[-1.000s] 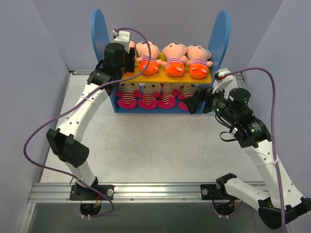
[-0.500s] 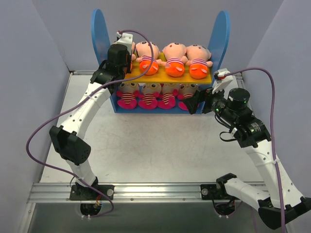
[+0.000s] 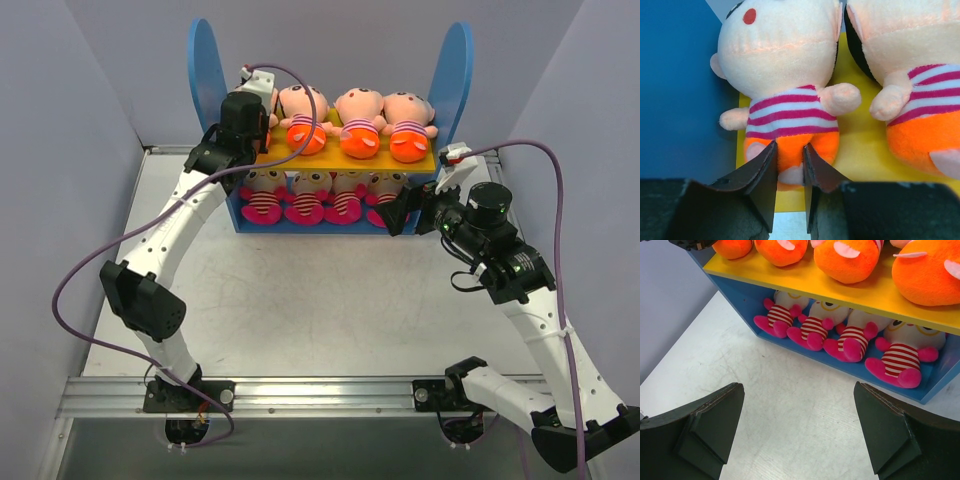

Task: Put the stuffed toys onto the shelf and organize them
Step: Adjust the position of the stuffed toy

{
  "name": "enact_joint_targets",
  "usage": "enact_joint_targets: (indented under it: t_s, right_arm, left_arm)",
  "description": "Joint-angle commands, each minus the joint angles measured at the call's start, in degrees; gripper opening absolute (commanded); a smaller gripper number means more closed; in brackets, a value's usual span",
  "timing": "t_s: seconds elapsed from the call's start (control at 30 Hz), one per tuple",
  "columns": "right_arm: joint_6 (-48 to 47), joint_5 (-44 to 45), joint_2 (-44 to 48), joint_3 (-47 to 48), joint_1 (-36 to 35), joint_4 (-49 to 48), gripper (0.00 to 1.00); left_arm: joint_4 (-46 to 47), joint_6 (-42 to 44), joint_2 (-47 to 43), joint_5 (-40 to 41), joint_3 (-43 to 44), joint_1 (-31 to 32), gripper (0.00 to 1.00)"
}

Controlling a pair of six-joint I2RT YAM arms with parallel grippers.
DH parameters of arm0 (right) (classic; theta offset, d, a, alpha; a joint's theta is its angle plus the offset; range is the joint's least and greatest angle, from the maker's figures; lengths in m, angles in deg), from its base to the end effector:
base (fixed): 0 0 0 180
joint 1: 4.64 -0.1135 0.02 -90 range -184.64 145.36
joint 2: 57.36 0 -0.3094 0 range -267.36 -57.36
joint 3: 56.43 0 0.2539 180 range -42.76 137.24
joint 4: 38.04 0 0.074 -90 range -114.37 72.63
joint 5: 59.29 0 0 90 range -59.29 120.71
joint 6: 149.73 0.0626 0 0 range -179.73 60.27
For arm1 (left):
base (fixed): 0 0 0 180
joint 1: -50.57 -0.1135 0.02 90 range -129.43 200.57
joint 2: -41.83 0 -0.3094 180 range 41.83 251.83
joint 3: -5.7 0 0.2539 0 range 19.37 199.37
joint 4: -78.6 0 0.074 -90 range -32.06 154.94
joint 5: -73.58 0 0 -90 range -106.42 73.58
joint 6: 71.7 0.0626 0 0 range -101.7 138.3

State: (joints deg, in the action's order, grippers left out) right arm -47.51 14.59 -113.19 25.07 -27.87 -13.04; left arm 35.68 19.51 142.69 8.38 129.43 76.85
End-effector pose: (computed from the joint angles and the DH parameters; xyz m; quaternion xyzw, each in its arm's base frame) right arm 0.1854 0.0985 0.4810 -0.1660 0.6832 0.3083 0.6408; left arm 0.4018 -0.1691 0.4712 0.0706 0.8066 0.0503 0.5847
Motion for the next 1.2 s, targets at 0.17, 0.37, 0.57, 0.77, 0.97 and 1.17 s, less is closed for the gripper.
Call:
enact_joint_targets:
  t_s: [0.17, 0.37, 0.57, 0.77, 0.97, 1.17]
  right_arm:
    - [0.78, -1.11, 0.02, -0.86, 0.28, -3.16, 0.96]
    - [1.13, -1.55, -0.15, -1.12, 0.20, -3.51, 0.96]
    - [0.87, -1.46, -0.33, -1.04, 0.20, -3.34, 0.96]
    - [0.87, -1.55, -0.42, -0.69, 0.20, -3.33, 0.96]
    - [0.95, -0.93, -0.33, -0.68, 0.20, -3.16, 0.96]
    - [1.31, -1.02, 0.20, -0.77, 0.20, -2.81, 0.96]
  left_arm:
    - [-2.56, 0.54, -3.91, 0.78, 1.03, 0.26, 0.39]
    - [-2.91, 0.28, -4.00, 0.69, 0.95, 0.26, 0.60]
    - [-2.91, -0.69, -5.67, -0.18, 0.94, 0.43, 0.72]
    - [-2.30, -5.59, -8.30, 0.43, 2.09, 2.98, 0.80]
    - [3.50, -7.54, -8.32, 0.95, 1.91, 7.81, 0.77]
    - [4.64, -9.21, -2.96, -0.18, 5.78, 8.96, 0.75]
